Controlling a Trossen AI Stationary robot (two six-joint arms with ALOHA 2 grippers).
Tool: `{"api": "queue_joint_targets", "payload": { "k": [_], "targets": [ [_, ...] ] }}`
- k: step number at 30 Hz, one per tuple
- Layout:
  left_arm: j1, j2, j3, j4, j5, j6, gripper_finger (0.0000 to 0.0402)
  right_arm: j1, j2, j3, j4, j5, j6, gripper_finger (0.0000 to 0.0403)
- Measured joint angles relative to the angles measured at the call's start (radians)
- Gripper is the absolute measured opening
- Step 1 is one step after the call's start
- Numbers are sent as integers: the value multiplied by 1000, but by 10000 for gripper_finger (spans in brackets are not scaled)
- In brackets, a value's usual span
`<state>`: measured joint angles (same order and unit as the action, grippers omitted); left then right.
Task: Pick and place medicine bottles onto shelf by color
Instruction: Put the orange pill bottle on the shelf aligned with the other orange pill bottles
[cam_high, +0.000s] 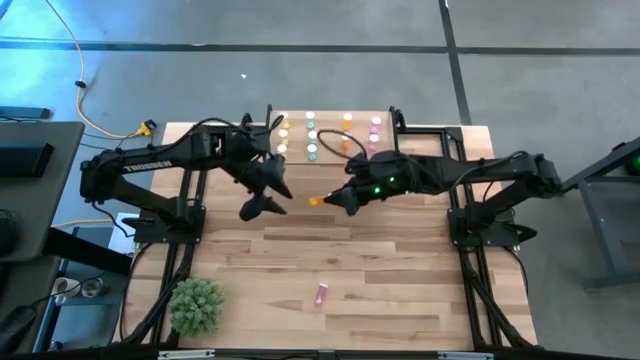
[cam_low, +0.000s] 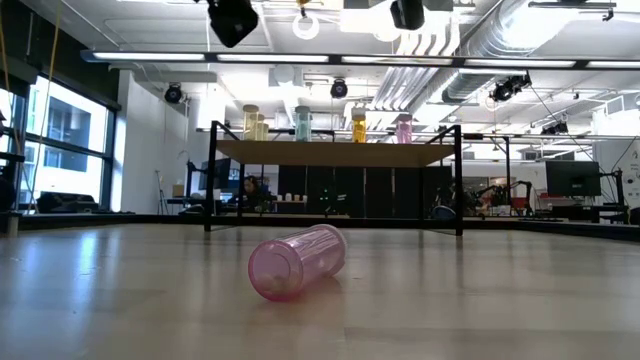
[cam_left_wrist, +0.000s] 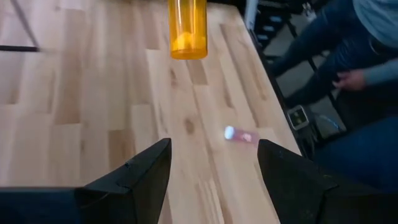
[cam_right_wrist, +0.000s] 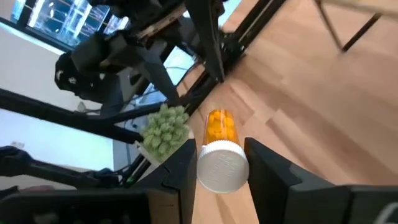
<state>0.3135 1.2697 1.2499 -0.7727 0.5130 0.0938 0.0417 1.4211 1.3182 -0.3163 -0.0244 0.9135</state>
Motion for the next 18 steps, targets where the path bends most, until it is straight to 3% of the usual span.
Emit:
{"api": "queue_joint_targets", "payload": {
  "k": [10, 18],
  "targets": [
    [-98, 0, 0, -38, 0, 75, 227, 87, 22, 0, 16, 43, 103, 105],
    [-145, 0, 0, 16, -2, 49, 227, 79, 21, 0, 38, -59, 60, 105]
  ]
}}
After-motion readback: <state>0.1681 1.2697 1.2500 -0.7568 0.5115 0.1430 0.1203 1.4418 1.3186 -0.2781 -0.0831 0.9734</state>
